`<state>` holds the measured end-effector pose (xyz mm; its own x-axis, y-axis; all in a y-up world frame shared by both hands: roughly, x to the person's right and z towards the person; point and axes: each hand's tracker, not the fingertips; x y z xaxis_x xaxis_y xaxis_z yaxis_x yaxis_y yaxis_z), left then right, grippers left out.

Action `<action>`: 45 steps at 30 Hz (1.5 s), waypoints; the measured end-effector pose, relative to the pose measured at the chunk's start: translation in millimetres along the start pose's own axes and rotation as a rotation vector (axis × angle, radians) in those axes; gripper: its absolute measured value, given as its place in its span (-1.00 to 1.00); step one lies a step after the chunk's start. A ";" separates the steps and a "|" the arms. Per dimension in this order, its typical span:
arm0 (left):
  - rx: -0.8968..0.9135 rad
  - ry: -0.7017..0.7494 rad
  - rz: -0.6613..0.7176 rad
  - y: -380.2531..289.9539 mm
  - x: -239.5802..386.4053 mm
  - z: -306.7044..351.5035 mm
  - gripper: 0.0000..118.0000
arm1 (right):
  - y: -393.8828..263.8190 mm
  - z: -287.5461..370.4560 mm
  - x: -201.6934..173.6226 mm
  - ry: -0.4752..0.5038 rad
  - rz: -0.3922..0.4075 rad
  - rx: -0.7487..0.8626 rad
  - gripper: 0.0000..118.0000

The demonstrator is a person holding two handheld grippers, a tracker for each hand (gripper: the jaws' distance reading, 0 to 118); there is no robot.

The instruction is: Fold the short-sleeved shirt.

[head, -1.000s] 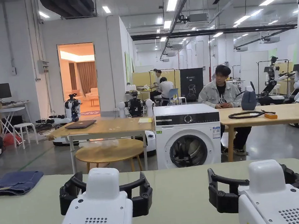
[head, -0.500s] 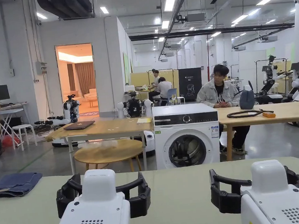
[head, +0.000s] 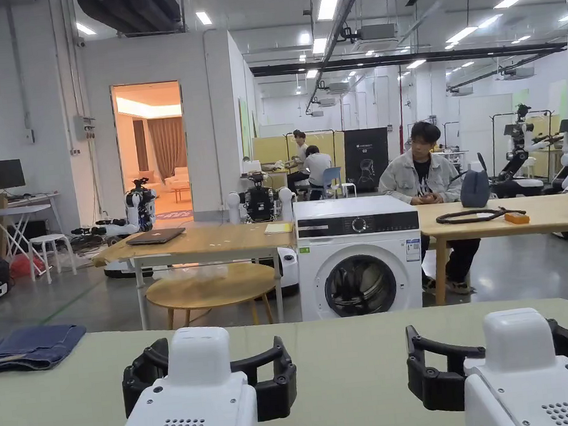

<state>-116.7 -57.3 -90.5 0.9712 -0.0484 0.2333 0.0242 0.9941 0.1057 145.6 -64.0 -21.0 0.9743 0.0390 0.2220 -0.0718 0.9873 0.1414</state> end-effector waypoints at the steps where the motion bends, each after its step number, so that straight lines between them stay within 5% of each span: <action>1: 0.001 -0.001 -0.003 -0.2 0.6 0.2 1.00 | -0.1 0.0 0.3 -0.001 -0.004 -0.001 1.00; 12: -0.011 -0.002 -0.007 -0.8 2.8 -0.1 1.00 | -2.1 1.6 6.0 -0.033 -0.015 -0.006 1.00; 14: -0.014 -0.013 0.000 -0.2 2.1 0.9 0.81 | -1.9 2.5 7.9 -0.025 -0.019 -0.019 0.99; 15: -0.007 -0.025 0.005 0.4 1.8 3.6 0.22 | -1.7 4.3 8.3 0.008 -0.035 -0.021 0.57; 17: -0.004 0.001 0.002 2.9 2.7 4.5 -1.00 | -2.2 5.6 3.5 -0.005 -0.029 -0.007 -1.00; 18: -0.008 0.040 -0.012 3.4 2.4 3.2 -1.00 | -5.1 4.5 -2.4 -0.092 0.019 0.009 -1.00; 21: 0.000 0.056 -0.023 4.6 -8.3 9.3 -1.00 | -11.4 -0.6 -13.3 0.008 -0.070 -0.010 -1.00; 24: -0.020 0.110 -0.028 2.0 -34.8 20.5 -1.00 | -25.8 -8.6 -44.5 0.025 -0.055 -0.006 -1.00; 30: -0.092 0.409 -0.044 -9.8 -124.9 53.6 -1.00 | -33.5 -29.3 -122.6 0.269 -0.065 -0.058 -1.00; 34: -0.210 0.467 0.003 -30.1 -165.3 53.9 -0.92 | -46.2 -32.5 -168.1 0.382 -0.031 -0.103 -1.00; 35: -0.247 0.470 0.020 -36.7 -170.1 48.4 -0.75 | -50.5 -32.6 -174.0 0.407 -0.037 -0.115 -1.00; 38: -0.462 0.441 0.085 -74.9 -178.2 14.4 0.80 | -56.7 -38.5 -184.2 0.426 -0.038 -0.133 -1.00; 39: -0.533 0.414 0.105 -92.1 -175.0 2.6 0.95 | -61.8 -39.3 -186.2 0.433 -0.036 -0.140 -1.00; 45: -0.950 0.305 0.090 -218.5 -149.7 -70.5 0.94 | -91.3 -64.1 -174.9 0.400 0.025 -0.217 -1.00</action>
<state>-250.7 -260.5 -216.6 0.9948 -0.0746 -0.0694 -0.0024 0.6642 -0.7475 -4.5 -151.1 -134.5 0.9818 0.0773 -0.1736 -0.0913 0.9931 -0.0739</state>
